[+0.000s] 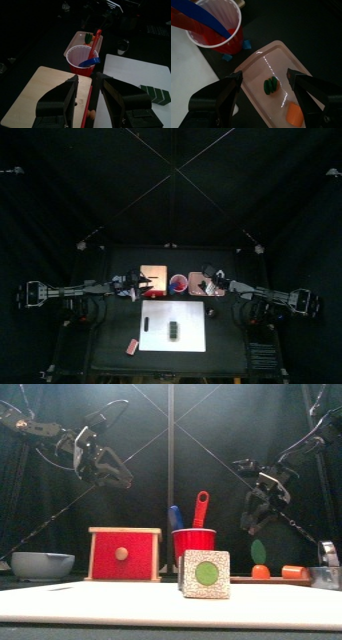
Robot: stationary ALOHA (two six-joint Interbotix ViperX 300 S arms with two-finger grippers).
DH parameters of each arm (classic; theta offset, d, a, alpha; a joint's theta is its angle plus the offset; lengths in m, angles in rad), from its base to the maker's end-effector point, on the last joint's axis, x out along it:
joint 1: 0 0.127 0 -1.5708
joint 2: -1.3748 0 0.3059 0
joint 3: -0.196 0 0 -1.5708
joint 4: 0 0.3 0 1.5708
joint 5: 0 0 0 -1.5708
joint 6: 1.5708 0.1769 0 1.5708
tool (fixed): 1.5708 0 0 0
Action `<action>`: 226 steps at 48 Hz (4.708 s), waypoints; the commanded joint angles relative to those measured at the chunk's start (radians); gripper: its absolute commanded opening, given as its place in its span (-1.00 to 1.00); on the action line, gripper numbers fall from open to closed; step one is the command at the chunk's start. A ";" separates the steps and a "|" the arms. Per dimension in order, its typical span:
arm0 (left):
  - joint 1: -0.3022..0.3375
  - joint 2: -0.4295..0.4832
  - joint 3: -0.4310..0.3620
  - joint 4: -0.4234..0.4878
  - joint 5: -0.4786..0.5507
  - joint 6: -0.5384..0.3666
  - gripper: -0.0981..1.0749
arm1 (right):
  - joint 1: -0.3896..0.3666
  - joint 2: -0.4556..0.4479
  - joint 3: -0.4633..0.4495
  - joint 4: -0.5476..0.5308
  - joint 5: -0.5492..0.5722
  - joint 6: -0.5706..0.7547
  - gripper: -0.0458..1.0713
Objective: Grab knife handle
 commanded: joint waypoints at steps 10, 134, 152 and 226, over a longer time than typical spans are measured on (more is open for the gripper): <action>0.003 -0.003 -0.014 -0.012 -0.012 0.000 0.46 | 0.081 -0.026 0.015 0.025 -0.052 0.000 0.88; -0.005 -0.003 -0.006 -0.012 -0.040 0.003 0.46 | 0.238 -0.080 0.011 0.166 -0.009 0.003 0.87; -0.006 -0.003 -0.012 -0.014 -0.040 0.000 0.46 | 0.344 -0.041 -0.020 0.199 0.012 0.002 0.87; -0.015 -0.003 -0.014 -0.018 -0.040 0.008 0.46 | 0.221 0.247 -0.646 0.198 0.591 -0.221 0.87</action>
